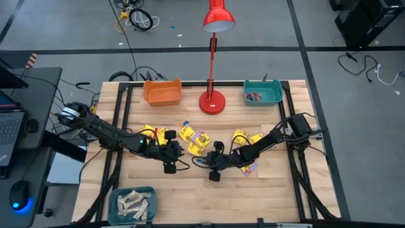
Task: Sort candy
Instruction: Put the small blue candy into the green bin
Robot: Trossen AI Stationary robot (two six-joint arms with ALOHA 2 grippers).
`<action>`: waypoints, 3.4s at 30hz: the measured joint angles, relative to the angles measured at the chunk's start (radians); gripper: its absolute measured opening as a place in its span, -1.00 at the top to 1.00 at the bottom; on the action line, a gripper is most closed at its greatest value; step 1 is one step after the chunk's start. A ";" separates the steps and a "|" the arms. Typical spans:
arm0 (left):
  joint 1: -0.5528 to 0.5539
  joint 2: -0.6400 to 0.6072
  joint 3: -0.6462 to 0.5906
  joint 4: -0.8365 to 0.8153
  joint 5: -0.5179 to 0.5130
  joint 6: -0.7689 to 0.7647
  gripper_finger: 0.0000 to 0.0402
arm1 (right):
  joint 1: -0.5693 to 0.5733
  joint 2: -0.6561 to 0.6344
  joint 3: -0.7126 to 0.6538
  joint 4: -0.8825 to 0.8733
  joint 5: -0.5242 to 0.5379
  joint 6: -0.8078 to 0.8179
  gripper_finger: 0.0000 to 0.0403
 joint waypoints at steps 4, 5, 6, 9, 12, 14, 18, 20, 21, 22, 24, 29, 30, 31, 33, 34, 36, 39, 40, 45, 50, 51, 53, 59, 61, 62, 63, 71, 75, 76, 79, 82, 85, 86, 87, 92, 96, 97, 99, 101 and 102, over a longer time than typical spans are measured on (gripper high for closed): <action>0.000 0.000 0.000 0.000 0.000 0.000 0.56 | 0.001 0.000 0.000 0.000 0.000 0.003 0.70; 0.000 0.000 0.000 0.000 0.000 0.000 0.56 | 0.002 0.000 0.000 0.000 -0.001 0.003 0.71; 0.000 0.000 0.000 0.000 0.000 0.000 0.56 | 0.002 0.000 0.000 0.000 -0.001 0.004 0.73; 0.000 0.000 0.000 0.000 0.000 0.000 0.56 | 0.002 0.000 0.000 0.000 -0.002 0.002 0.78; 0.000 0.000 0.000 0.000 0.000 0.000 0.56 | 0.003 0.001 0.000 0.001 -0.006 -0.002 0.85; 0.000 0.000 0.000 0.000 0.000 0.000 0.56 | 0.003 0.001 0.000 0.002 -0.006 -0.005 0.89; 0.000 0.000 0.000 0.000 0.000 -0.001 0.56 | 0.008 0.001 0.000 0.002 -0.006 -0.014 0.99; 0.000 0.000 0.000 0.000 0.000 -0.001 0.56 | 0.009 0.001 0.000 0.003 -0.005 -0.015 0.99; 0.000 0.000 0.000 0.000 0.000 -0.001 0.56 | 0.010 0.001 0.000 0.003 -0.005 -0.015 0.99; 0.000 0.000 0.000 0.000 0.000 -0.001 0.56 | 0.010 0.001 0.000 0.003 -0.005 -0.015 0.99; 0.000 0.000 0.000 0.000 0.000 -0.001 0.56 | 0.010 0.001 0.000 0.003 -0.005 -0.019 1.00; 0.000 0.000 0.000 0.000 0.000 -0.001 0.56 | 0.010 0.000 0.000 0.003 0.002 -0.034 1.00; 0.000 0.000 0.000 0.000 0.000 0.000 0.56 | 0.010 -0.003 -0.001 0.001 0.001 -0.037 1.00; 0.000 0.000 0.000 0.000 0.000 -0.001 0.56 | 0.010 -0.005 -0.002 0.000 0.001 -0.038 1.00; 0.000 0.000 0.000 0.000 0.000 0.000 0.56 | 0.011 -0.016 -0.002 -0.008 0.000 -0.037 1.00; 0.000 0.000 0.000 0.001 0.000 0.000 0.56 | 0.011 -0.023 -0.002 -0.011 -0.002 -0.037 1.00; 0.000 0.000 0.000 0.005 0.000 0.000 0.56 | 0.011 -0.042 -0.002 -0.031 -0.008 -0.031 1.00; 0.000 0.000 0.000 0.015 0.000 0.000 0.56 | 0.011 -0.084 -0.002 -0.072 -0.010 -0.019 1.00; 0.000 0.000 0.000 0.021 0.000 0.000 0.56 | 0.011 -0.103 -0.002 -0.090 -0.010 -0.014 1.00; 0.000 0.000 0.000 0.022 -0.001 0.000 0.56 | 0.011 -0.211 -0.002 -0.190 -0.009 -0.008 1.00; 0.000 0.000 0.000 0.023 -0.001 0.000 0.56 | -0.012 -0.351 -0.002 -0.347 -0.001 0.009 1.00; 0.000 0.000 0.000 0.022 -0.001 0.000 0.56 | -0.020 -0.381 -0.002 -0.380 0.002 0.008 1.00; 0.000 0.000 0.000 0.022 -0.001 0.000 0.56 | -0.037 -0.437 -0.002 -0.434 0.004 0.007 1.00; 0.000 0.000 0.000 0.025 -0.001 0.000 0.56 | -0.104 -0.592 -0.002 -0.597 0.040 0.011 1.00; 0.000 0.000 0.000 0.025 -0.001 0.000 0.56 | -0.135 -0.636 -0.002 -0.651 0.064 0.012 1.00; 0.000 0.000 0.000 0.025 -0.001 0.000 0.56 | -0.152 -0.656 -0.002 -0.681 0.077 0.019 1.00; 0.000 0.000 0.000 0.025 -0.001 0.000 0.56 | -0.173 -0.676 -0.002 -0.707 0.085 0.031 1.00; 0.000 0.000 0.000 0.029 0.000 0.000 0.56 | -0.381 -0.787 -0.002 -0.893 0.107 0.106 1.00; 0.000 0.000 0.000 0.029 -0.001 0.000 0.56 | -0.507 -0.815 -0.002 -0.971 0.108 0.150 1.00; 0.000 0.000 0.000 0.029 0.000 0.000 0.56 | -0.537 -0.818 -0.002 -0.986 0.109 0.160 1.00; 0.000 0.000 0.000 0.029 -0.001 0.000 0.56 | -0.626 -0.820 -0.002 -1.038 0.110 0.172 1.00; 0.000 0.000 0.000 0.029 -0.001 0.000 0.56 | -0.709 -0.819 -0.002 -1.076 0.109 0.172 1.00; 0.000 0.000 0.000 0.029 -0.001 0.000 0.56 | -0.779 -0.819 -0.002 -1.085 0.109 0.162 1.00; 0.000 0.000 0.000 0.029 0.000 0.000 0.56 | -0.799 -0.819 -0.002 -1.084 0.109 0.155 1.00; 0.000 0.000 0.000 0.029 0.000 0.000 0.56 | -0.818 -0.819 -0.002 -1.083 0.104 0.144 1.00; 0.000 0.000 0.000 0.031 -0.001 0.000 0.56 | -0.907 -0.819 -0.002 -1.082 0.074 0.127 1.00; 0.000 0.000 0.000 0.052 -0.001 0.005 0.56 | -0.951 -0.819 -0.002 -1.082 0.063 0.111 1.00; 0.000 0.000 0.000 0.052 -0.001 0.005 0.56 | -0.959 -0.819 -0.002 -1.082 0.060 0.109 1.00; 0.000 0.000 0.000 0.051 -0.001 0.005 0.56 | -0.971 -0.819 -0.010 -1.062 0.058 0.109 1.00; 0.000 0.000 0.000 0.051 -0.001 0.006 0.56 | -0.979 -0.818 -0.038 -1.013 0.057 0.102 1.00; 0.000 0.000 0.000 0.051 -0.001 0.006 0.56 | -0.983 -0.818 -0.056 -0.990 0.055 0.095 1.00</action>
